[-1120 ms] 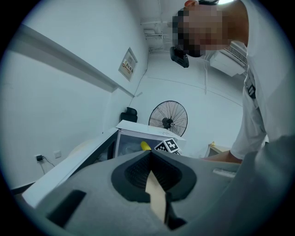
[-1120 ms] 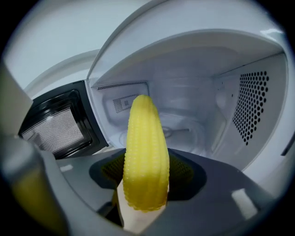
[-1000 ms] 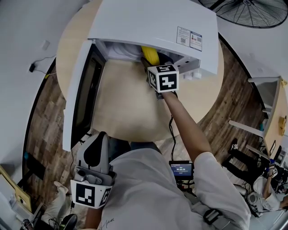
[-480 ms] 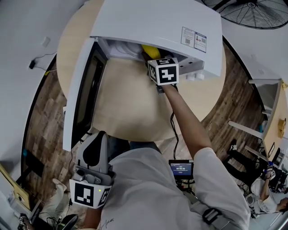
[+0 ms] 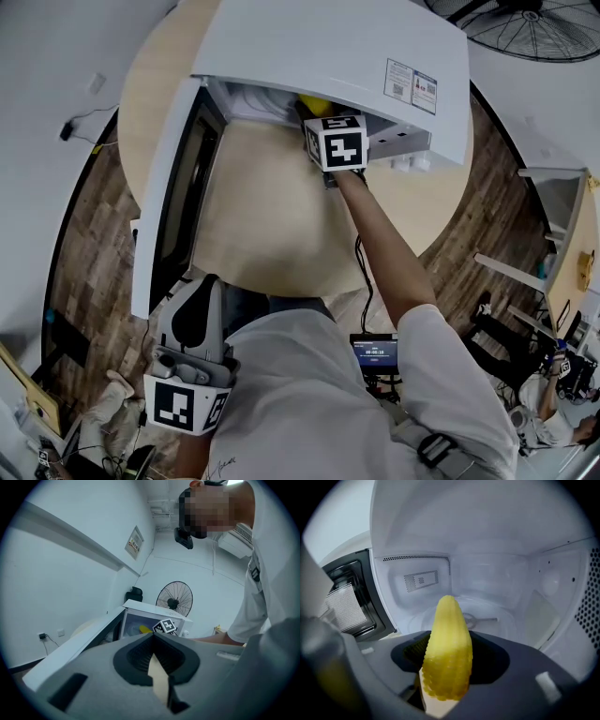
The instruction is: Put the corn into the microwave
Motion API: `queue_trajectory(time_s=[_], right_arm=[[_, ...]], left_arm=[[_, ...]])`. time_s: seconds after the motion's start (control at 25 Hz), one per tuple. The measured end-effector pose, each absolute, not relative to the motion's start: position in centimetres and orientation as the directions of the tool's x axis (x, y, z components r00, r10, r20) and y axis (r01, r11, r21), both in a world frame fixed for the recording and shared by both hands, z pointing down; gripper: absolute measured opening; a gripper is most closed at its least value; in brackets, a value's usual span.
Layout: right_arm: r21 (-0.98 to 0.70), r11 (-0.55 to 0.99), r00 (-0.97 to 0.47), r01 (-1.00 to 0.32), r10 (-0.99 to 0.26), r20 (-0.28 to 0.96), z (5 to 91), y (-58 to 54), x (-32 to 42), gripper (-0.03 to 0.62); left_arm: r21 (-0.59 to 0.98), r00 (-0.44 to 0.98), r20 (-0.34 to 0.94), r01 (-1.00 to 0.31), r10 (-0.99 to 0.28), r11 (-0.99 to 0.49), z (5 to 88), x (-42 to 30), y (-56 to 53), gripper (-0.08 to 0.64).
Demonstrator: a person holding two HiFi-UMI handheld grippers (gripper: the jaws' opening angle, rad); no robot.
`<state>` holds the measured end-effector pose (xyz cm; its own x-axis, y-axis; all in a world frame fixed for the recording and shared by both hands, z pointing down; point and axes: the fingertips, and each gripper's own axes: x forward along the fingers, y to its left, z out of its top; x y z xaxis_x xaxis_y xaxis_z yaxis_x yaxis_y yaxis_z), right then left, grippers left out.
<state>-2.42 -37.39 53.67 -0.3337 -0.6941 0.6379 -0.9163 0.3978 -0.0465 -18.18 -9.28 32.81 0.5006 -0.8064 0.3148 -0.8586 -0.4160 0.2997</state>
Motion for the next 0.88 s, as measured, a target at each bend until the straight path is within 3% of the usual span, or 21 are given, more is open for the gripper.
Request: queue_trajectory(time_s=[0.88], right_arm=[[-0.005,0.333,-0.267,-0.943,-0.746,0.611,54.0,-40.1,-3.0,0.255]], left_arm=[[0.306,0.505,0.334,-0.857,-0.796,-0.415,33.4,-18.2,-9.1,-0.008]])
